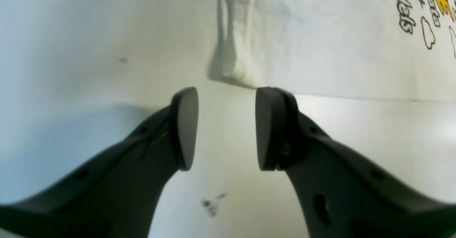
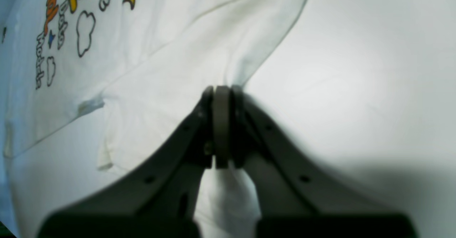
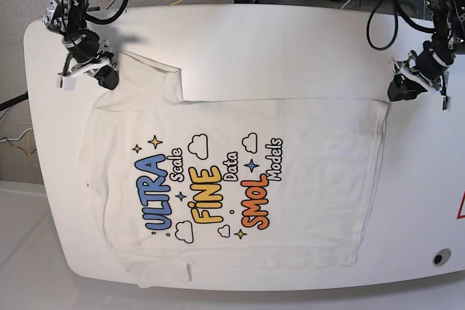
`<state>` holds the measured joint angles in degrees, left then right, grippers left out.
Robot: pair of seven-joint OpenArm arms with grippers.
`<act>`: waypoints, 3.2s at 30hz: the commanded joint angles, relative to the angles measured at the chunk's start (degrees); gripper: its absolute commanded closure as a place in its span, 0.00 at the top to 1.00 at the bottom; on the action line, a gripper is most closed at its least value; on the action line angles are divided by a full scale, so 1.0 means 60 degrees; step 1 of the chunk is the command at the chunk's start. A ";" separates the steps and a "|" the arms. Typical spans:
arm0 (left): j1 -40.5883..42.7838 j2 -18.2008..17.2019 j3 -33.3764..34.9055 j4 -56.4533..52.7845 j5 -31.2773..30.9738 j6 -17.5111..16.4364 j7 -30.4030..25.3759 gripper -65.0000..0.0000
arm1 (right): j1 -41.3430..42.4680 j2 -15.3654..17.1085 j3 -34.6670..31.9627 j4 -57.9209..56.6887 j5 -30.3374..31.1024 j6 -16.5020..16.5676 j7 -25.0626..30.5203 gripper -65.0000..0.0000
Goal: Fold the T-shirt properly
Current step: 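Lower the left gripper to the shirt's side edge and grasp it, then pull the shirt with both grippers toward the robot to straighten it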
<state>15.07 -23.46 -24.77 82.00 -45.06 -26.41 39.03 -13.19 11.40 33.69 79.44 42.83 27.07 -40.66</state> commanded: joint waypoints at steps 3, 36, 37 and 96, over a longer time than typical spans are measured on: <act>-0.0237 -0.0146 -0.0074 -0.0202 -0.0156 -0.0072 -0.0274 0.39 | 0.0021 0.0089 0.0019 0.0079 -0.0189 -0.0062 -0.0208 0.00; -0.1537 0.0056 0.0116 -0.2125 -0.0869 -0.0888 0.0937 0.38 | -0.0025 0.0085 -0.0070 0.0119 -0.0273 -0.0063 -0.0154 0.00; -0.1520 0.0080 0.0141 -0.2077 -0.0816 -0.0867 0.0863 0.38 | -0.0021 0.0088 -0.0060 0.0118 -0.0255 -0.0056 -0.0145 0.00; -0.0290 0.0180 0.0317 -0.1884 -0.1545 -0.2251 0.2217 0.00 | -0.0463 0.0200 0.0798 0.0830 0.0369 0.0249 -0.0985 0.00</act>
<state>11.94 -21.17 -22.15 69.60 -56.18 -39.42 49.32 -15.25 11.60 37.39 82.59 44.03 28.10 -46.13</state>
